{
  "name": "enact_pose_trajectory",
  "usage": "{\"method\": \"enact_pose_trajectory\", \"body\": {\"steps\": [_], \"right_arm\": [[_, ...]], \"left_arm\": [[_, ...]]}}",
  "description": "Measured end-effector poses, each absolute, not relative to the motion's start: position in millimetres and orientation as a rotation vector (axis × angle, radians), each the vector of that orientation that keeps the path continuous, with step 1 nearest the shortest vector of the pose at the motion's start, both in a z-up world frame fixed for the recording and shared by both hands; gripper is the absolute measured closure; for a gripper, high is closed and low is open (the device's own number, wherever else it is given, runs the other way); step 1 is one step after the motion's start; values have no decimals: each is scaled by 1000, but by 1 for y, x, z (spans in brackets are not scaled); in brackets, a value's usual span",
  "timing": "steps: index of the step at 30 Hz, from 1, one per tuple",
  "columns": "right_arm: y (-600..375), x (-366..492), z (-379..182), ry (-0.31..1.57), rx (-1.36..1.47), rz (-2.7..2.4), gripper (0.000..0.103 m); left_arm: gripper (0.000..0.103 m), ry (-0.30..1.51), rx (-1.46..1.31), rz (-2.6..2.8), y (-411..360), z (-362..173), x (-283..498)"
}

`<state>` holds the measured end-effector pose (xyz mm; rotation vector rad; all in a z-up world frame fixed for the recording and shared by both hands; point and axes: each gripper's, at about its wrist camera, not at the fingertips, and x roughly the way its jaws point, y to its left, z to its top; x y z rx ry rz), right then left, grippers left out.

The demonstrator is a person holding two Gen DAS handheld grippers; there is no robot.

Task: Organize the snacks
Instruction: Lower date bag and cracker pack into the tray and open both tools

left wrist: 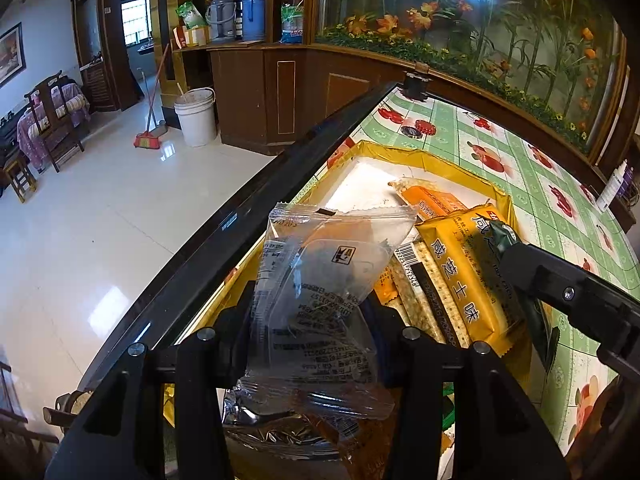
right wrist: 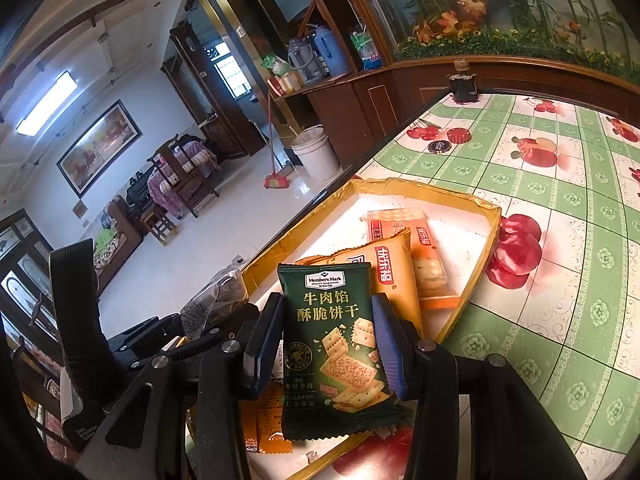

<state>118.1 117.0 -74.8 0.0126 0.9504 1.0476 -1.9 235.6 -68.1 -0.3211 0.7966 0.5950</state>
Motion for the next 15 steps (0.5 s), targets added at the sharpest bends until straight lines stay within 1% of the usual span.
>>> {"method": "enact_pose_trajectory", "body": {"steps": [3,6,7,8,10,12,15], "right_arm": [[120,118,-75,939,-2,1043,58],[122,118,-75,933,-10,1040,57],[121,118,-75,935,-4,1042,57],[122,117,-74,937,-1,1044,56],[120,116,-73,934,3,1035,56],[116,117,-72,940,21,1038,54],[107,118,-68,936,44,1034,49]], "left_arm": [[56,800,-320,601,237,-69,-1],[52,807,-325,610,239,-69,-1],[46,810,-330,613,239,-69,-1],[44,808,-335,612,240,-68,-2],[33,795,-340,612,240,-65,-4],[29,773,-335,623,238,-60,-8],[29,736,-323,628,234,-50,-14]]}}
